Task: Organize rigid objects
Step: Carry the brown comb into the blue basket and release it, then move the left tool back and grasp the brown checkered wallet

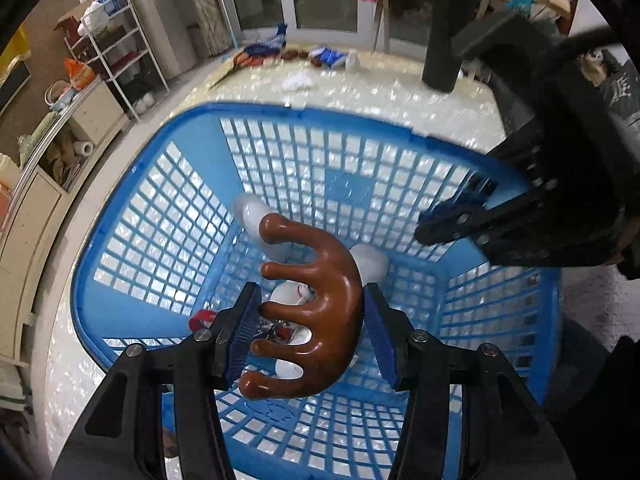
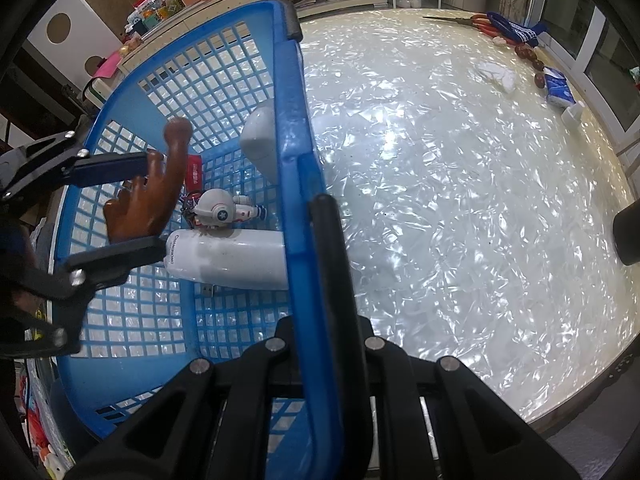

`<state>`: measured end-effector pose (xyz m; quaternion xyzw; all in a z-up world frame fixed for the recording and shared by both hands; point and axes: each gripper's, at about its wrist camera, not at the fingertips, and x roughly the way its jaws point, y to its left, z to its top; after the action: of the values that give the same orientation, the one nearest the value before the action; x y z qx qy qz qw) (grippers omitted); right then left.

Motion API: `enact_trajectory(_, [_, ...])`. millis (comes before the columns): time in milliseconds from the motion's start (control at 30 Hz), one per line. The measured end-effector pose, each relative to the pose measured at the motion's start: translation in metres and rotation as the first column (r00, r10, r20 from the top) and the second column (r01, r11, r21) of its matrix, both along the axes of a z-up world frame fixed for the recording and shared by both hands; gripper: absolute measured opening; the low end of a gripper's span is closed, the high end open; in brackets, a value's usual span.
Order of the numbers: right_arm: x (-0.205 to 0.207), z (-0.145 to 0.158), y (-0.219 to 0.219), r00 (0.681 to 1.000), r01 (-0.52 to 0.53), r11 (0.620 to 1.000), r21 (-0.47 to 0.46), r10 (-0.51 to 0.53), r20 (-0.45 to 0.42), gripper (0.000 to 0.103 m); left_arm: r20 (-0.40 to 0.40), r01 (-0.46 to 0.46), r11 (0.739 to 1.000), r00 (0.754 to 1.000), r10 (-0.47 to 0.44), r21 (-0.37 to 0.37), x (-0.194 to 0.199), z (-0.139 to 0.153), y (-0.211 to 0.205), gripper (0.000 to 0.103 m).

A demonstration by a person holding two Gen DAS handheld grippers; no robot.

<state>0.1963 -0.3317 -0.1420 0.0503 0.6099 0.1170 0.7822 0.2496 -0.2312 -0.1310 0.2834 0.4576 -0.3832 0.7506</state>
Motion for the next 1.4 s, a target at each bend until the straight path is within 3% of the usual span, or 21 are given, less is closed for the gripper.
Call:
enact_trajectory(500, [0.000, 0.001, 0.000, 1.000, 0.000, 1.000, 0.001, 0.000, 0.003, 0.009, -0.037, -0.002, 0.993, 0.999, 0.006, 0.117, 0.005, -0.024, -0.009, 0.056])
enact_trajectory(600, [-0.001, 0.001, 0.000, 1.000, -0.001, 1.000, 0.004, 0.001, 0.006, 0.009, -0.070, 0.006, 0.996, 0.998, 0.001, 0.094, 0.005, -0.023, -0.009, 0.057])
enact_trajectory(700, [0.000, 0.001, -0.003, 1.000, 0.003, 1.000, 0.012, -0.003, 0.008, 0.010, -0.082, -0.003, 0.998, 0.997, 0.009, 0.070, 0.006, -0.018, -0.008, 0.077])
enact_trajectory(833, [0.001, 0.000, -0.004, 1.000, -0.001, 1.000, 0.009, 0.001, 0.008, 0.010, -0.092, -0.017, 1.000, 0.996, 0.019, 0.025, 0.010, -0.004, -0.002, 0.092])
enact_trajectory(1033, [0.001, 0.000, -0.006, 1.000, 0.001, 1.000, 0.016, -0.001, 0.008, 0.010, -0.057, -0.042, 0.998, 0.997, 0.045, 0.049, 0.011, 0.019, 0.013, 0.093])
enact_trajectory(1133, [0.001, 0.000, -0.007, 1.000, -0.003, 1.000, 0.018, 0.002, 0.009, 0.010, -0.023, -0.061, 0.998, 0.998, 0.061, 0.029, 0.008, 0.044, 0.029, 0.093])
enact_trajectory(1300, [0.003, 0.000, -0.007, 1.000, -0.003, 1.000, 0.014, 0.003, 0.007, 0.010, 0.073, -0.129, 0.992, 0.989, 0.128, 0.008, 0.005, 0.098, 0.075, 0.095])
enact_trajectory(1400, [0.003, -0.001, -0.008, 1.000, 0.000, 1.000, 0.015, 0.000, 0.007, 0.010, 0.109, -0.199, 0.980, 0.974, 0.198, 0.000, 0.011, 0.116, 0.109, 0.098])
